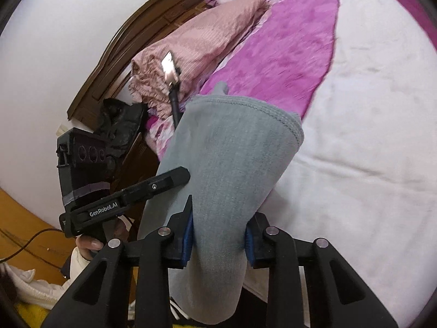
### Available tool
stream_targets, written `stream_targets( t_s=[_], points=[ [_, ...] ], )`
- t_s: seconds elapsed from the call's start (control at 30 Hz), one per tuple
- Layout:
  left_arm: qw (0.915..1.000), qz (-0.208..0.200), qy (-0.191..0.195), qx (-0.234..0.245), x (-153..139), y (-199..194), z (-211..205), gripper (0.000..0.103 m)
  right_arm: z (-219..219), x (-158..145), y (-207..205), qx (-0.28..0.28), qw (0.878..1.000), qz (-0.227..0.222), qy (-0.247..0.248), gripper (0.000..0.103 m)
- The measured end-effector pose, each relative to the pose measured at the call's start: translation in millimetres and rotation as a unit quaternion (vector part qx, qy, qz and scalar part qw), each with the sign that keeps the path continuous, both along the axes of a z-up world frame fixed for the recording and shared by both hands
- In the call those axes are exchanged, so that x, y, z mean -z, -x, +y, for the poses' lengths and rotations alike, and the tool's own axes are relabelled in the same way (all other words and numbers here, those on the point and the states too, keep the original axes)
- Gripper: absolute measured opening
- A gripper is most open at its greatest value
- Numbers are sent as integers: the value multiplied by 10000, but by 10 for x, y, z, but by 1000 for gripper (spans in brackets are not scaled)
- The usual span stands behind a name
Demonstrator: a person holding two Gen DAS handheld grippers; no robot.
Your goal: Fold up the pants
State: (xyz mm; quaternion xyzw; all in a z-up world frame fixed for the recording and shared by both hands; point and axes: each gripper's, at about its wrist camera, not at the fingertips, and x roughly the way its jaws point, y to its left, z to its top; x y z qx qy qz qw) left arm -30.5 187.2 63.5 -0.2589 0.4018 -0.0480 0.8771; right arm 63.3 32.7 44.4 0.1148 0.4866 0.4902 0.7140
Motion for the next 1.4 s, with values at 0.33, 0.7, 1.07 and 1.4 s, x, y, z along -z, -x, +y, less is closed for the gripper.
stream_targets(
  t_s=[0.33,0.7,1.07,1.4],
  points=[
    [9961,-53,-127,874,-85,-890,-889,27,-803,-183,-556,587,9972,-144,441,22],
    [9898,138,-449,1344,315,-1886,-1367,27,-1219,93,-1260,1082,9896,-254,917,22],
    [9876,449,-602,1376,778,-2200,-1414,28,-1267,641,-1542,1516,9752,-135,1608,30],
    [9865,503,-839,1313,422,-1912,-1390,28,-1353,429,-1332,1972,9636,-240,1790,34]
  ],
)
